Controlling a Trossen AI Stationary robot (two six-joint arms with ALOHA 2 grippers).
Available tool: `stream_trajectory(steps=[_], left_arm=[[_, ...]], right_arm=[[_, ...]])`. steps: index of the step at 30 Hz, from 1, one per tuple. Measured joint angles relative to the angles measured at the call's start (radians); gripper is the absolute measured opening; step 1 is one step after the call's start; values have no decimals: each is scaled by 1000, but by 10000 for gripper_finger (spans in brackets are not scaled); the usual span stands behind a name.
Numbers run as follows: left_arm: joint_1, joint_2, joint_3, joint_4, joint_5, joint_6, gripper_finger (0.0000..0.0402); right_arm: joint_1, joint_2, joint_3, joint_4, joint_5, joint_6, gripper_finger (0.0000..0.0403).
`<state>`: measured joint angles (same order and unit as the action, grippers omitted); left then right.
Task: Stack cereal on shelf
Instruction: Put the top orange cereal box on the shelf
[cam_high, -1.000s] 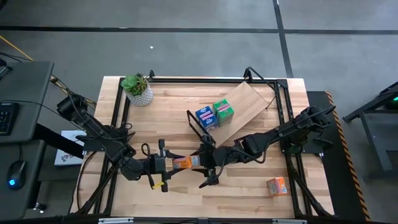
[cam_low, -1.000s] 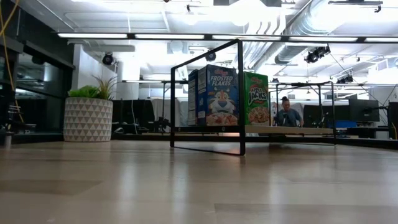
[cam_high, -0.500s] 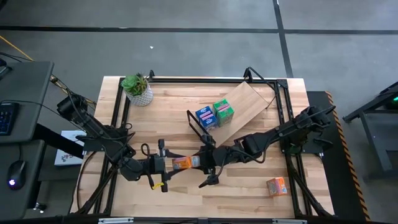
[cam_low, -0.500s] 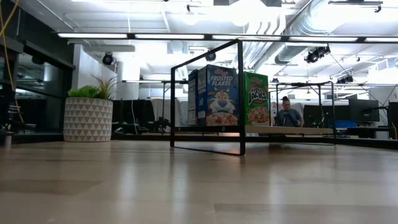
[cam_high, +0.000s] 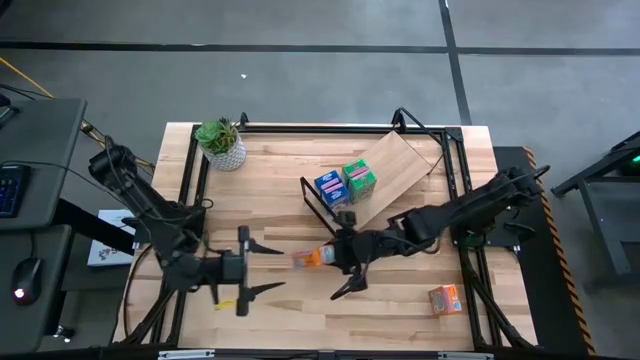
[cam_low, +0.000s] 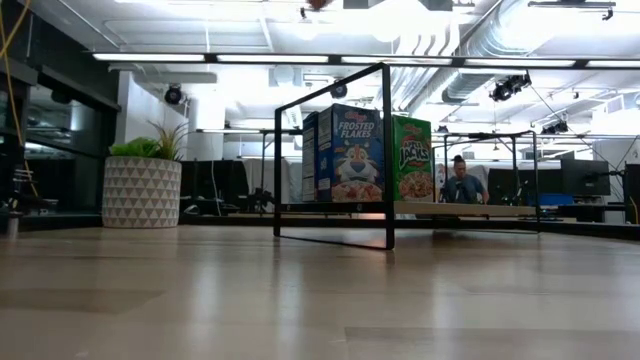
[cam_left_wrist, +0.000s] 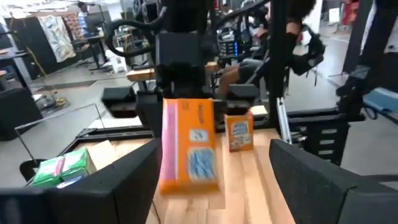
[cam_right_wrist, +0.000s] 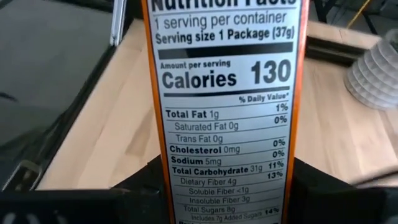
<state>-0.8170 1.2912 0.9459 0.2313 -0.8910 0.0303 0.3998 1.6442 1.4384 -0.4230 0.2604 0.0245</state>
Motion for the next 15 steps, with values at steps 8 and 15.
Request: stream_trajectory(steps=[8, 15], left_arm=[[-84, -17, 0, -62, -121, 0, 289], [-103, -16, 0, -55, -126, -1, 289]], right_arm=[[57, -167, -57, -285, 138, 146, 164], [109, -441, -410, -296, 322, 385, 165]])
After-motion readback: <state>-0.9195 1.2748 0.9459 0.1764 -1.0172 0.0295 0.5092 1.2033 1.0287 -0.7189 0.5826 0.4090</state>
